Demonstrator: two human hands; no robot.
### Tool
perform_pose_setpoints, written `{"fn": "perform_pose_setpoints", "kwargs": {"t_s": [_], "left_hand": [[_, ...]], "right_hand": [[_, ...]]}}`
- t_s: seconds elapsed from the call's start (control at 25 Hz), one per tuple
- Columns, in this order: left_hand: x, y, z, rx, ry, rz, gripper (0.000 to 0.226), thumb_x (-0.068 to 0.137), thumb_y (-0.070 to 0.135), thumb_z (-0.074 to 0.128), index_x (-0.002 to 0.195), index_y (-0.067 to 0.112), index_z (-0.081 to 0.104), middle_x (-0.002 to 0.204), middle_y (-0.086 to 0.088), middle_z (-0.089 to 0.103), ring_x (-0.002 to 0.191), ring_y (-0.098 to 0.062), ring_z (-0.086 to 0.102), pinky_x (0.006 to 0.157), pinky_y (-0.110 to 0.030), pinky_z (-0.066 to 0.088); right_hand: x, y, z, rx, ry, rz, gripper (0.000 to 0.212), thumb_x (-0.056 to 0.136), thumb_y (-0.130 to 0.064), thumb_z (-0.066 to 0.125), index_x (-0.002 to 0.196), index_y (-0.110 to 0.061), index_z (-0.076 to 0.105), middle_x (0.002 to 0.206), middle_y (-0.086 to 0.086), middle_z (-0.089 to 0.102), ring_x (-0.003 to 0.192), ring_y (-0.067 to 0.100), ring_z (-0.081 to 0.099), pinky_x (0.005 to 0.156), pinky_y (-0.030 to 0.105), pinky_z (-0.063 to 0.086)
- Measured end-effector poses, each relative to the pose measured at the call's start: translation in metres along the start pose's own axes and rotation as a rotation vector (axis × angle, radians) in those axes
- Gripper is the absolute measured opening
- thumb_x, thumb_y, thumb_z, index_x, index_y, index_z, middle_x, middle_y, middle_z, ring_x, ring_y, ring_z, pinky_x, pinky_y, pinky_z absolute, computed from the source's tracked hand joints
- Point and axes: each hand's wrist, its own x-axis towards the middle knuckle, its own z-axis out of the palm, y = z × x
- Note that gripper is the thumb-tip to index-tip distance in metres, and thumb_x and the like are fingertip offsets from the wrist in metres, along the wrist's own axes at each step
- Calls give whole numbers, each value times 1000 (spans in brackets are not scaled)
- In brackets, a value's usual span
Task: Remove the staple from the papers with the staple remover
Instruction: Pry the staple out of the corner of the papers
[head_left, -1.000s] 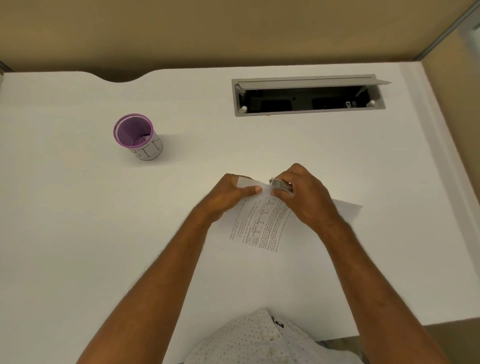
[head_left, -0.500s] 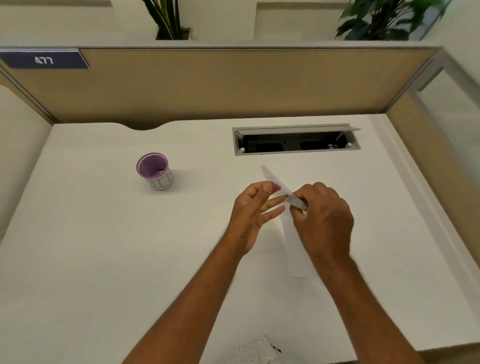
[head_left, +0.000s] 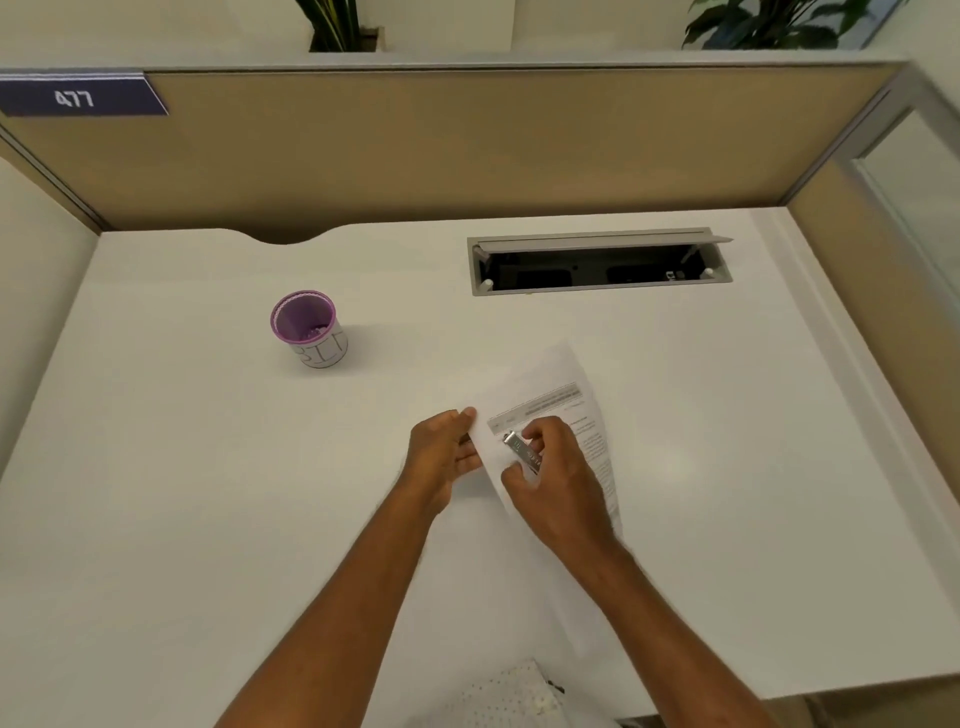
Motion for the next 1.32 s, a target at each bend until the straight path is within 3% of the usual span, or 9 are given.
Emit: {"fn": "perform_pose_setpoints", "kwargs": {"t_s": [0.12, 0.2, 0.36, 0.56, 0.76, 0.92, 1.32], "left_hand": [[27, -10, -25, 121, 195, -27, 17, 100, 17, 63, 96, 2, 69, 104, -23, 78, 82, -32, 78, 61, -34, 63], [41, -13, -34, 161, 223, -34, 20, 99, 17, 64, 102, -2, 71, 104, -23, 79, 82, -32, 79, 60, -35, 63], [54, -20, -35, 189, 80, -87, 26, 99, 23, 65, 108, 0, 73, 102, -16, 81, 86, -29, 80, 65, -35, 65], [60, -31, -38, 82, -22, -99, 34, 98, 24, 69, 114, -5, 72, 108, -20, 79, 98, -34, 77, 87, -46, 64], [62, -38, -43, 50, -30, -75, 26, 95, 27, 73, 104, 3, 76, 105, -20, 80, 92, -30, 78, 85, -42, 65], [64, -41, -42, 53, -12, -66, 37, 92, 30, 76, 111, -1, 75, 106, -19, 80, 97, -33, 77, 87, -43, 64], [63, -41, -43, 67, -24, -61, 25, 93, 31, 75, 101, 8, 78, 102, -15, 81, 92, -29, 79, 80, -37, 65]], "right_hand": [[8, 25, 10, 1, -74, 90, 22, 91, -21, 64, 98, -31, 46, 93, -14, 57, 82, 16, 59, 59, 23, 41], [14, 37, 19, 12, -116, 98, 20, 94, -20, 63, 97, -31, 47, 92, -13, 57, 80, 14, 60, 59, 22, 43], [29, 46, 46, 96, -159, 99, 11, 97, -18, 63, 102, -26, 58, 100, -10, 59, 86, 11, 61, 71, 35, 56], [36, 51, 75, 165, -112, 79, 15, 95, -18, 68, 107, -27, 65, 97, -14, 61, 85, 7, 61, 69, 33, 57], [37, 53, 82, 160, -55, 35, 20, 91, -16, 72, 108, -26, 66, 98, -14, 65, 87, 7, 63, 68, 30, 58], [36, 52, 87, 105, -24, 33, 18, 90, -16, 73, 104, -25, 65, 97, -12, 61, 86, 11, 60, 65, 33, 57], [40, 50, 89, 115, -19, 56, 21, 86, -14, 75, 98, -26, 65, 95, -8, 59, 84, 12, 58, 65, 35, 56]]}}
